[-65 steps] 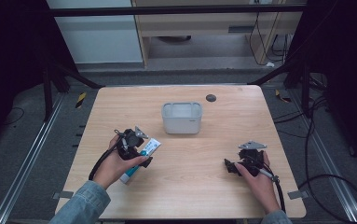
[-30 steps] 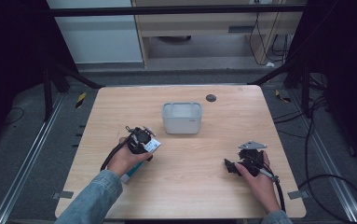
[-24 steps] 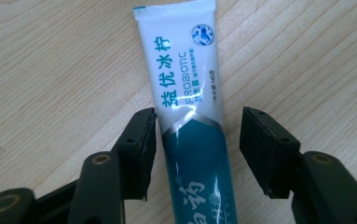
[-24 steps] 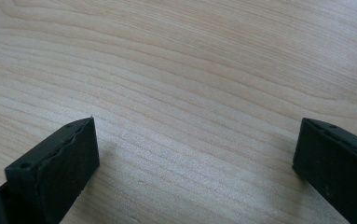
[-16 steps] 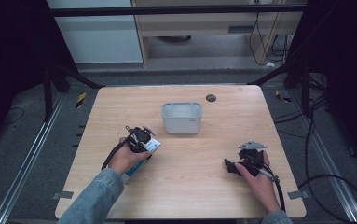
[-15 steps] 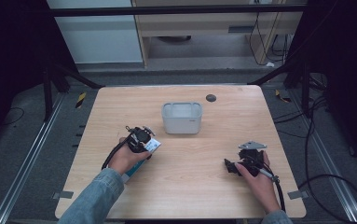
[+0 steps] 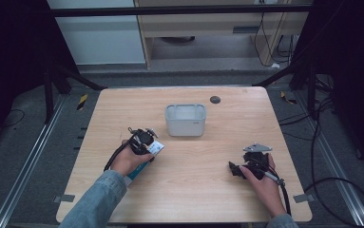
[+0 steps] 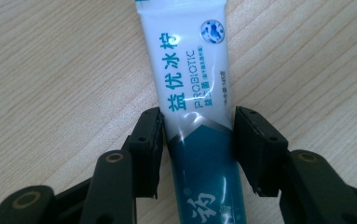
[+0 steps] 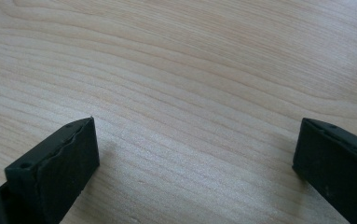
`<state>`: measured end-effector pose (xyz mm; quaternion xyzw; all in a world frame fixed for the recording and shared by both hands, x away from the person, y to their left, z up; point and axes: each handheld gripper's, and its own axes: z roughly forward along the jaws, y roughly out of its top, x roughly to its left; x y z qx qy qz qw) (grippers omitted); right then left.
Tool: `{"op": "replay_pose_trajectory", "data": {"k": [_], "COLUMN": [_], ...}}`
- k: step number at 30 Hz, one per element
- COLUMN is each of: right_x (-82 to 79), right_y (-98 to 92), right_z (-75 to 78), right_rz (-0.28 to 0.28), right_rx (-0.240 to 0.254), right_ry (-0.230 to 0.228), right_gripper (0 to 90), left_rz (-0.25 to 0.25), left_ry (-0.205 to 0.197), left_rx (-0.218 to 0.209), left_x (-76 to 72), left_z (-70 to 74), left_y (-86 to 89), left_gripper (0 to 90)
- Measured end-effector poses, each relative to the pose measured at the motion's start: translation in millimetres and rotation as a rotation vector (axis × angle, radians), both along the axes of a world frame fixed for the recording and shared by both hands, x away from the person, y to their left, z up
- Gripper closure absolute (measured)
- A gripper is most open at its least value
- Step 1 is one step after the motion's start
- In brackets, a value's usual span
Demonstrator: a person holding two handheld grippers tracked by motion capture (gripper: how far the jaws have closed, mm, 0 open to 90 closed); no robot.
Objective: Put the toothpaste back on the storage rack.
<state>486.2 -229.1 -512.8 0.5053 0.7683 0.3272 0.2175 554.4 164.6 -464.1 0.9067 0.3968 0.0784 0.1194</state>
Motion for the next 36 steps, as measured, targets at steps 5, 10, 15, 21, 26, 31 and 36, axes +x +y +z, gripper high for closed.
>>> {"op": "replay_pose_trajectory", "data": {"k": [5, 10, 15, 21, 26, 31, 36], "right_x": [0.2, 0.1, 0.0, 0.1, 0.0, 0.0, 0.2], "right_y": [-0.3, -0.1, 0.0, -0.2, -0.2, -0.2, -0.4], "right_z": [-0.3, 0.0, 0.0, -0.2, -0.1, 0.1, -0.2], "right_rz": [0.003, 0.001, 0.0, 0.003, 0.002, 0.002, 0.004], "right_rx": [-0.005, -0.001, 0.0, -0.003, 0.0, -0.001, -0.006], "right_ry": [-0.004, -0.001, 0.0, -0.003, -0.001, 0.0, -0.004], "right_gripper": [0.4, 0.4, 0.4, 0.4, 0.4, 0.4, 0.4], "left_rz": [-0.004, -0.012, -0.04, -0.048, -0.079, -0.096, -0.098], "left_ry": [0.004, 0.013, 0.008, 0.005, 0.001, -0.001, -0.01], "left_rx": [-0.001, -0.007, 0.015, 0.025, 0.041, 0.057, 0.062], "left_x": [1.8, 2.9, 2.6, 1.6, 0.2, -0.3, -1.7], "left_z": [-0.3, -0.4, -0.2, 0.3, 0.9, 1.6, 2.4], "left_y": [0.4, 1.2, -2.3, -3.5, -5.7, -7.3, -8.0], "left_gripper": [55.1, 56.6, 60.0, 62.5, 64.8, 66.6, 68.4]}}
